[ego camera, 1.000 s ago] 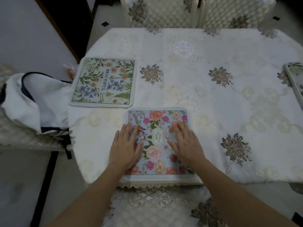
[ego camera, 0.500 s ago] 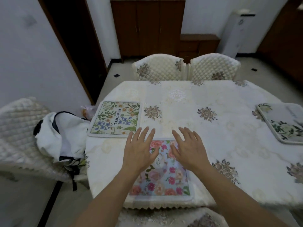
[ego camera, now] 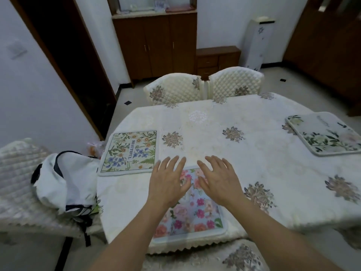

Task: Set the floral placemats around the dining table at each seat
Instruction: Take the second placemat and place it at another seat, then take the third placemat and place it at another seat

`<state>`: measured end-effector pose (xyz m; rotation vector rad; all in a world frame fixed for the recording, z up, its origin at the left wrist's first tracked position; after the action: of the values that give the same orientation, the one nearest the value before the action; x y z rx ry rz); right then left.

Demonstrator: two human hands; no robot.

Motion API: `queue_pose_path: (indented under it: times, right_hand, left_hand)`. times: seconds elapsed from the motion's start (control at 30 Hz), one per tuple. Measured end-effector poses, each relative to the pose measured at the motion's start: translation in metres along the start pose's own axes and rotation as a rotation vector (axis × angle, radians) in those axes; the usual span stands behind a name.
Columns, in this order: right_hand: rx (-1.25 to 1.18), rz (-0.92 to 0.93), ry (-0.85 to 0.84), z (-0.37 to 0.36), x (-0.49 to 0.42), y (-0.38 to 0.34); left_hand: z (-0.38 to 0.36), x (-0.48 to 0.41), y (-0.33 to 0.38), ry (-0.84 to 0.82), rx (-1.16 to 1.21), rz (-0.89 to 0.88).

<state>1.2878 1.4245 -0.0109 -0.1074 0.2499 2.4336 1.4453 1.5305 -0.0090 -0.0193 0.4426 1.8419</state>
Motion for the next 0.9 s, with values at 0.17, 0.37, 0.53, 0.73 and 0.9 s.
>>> queue_pose_path:
  times: [0.17,0.37,0.53,0.73,0.9]
  right_hand:
    - [0.036,-0.197,-0.012,0.004,0.039,0.032]
    - [0.109,-0.523,-0.031,0.004,0.127,0.086]
    - [0.166,-0.79,-0.106,0.012,0.225,0.124]
    - [0.277,-1.026,-0.016,0.023,0.318,0.153]
    - [0.315,-1.119,-0.073,0.021,0.362,0.178]
  left_hand:
    - [-0.019,-0.021,0.035,-0.052,0.08,-0.142]
    - [-0.052,-0.035,0.122,-0.147,0.214,-0.411]
    - [-0.072,-0.024,0.209,-0.211,0.291,-0.654]
    - [-0.089,-0.006,0.297,-0.279,0.325,-0.865]
    - [-0.104,0.001,0.359,-0.326,0.331,-0.961]
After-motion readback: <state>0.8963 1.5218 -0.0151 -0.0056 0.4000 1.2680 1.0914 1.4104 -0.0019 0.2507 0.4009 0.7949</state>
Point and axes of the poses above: each hand's wrist, its own x-axis away from the middle knuckle, its own z-axis out of the back of the hand, y = z × x, the point moved 1 cm from there along -x, towards the middle knuckle, and after that the axes turned 13 degrees about x, right-handed, at the moved point
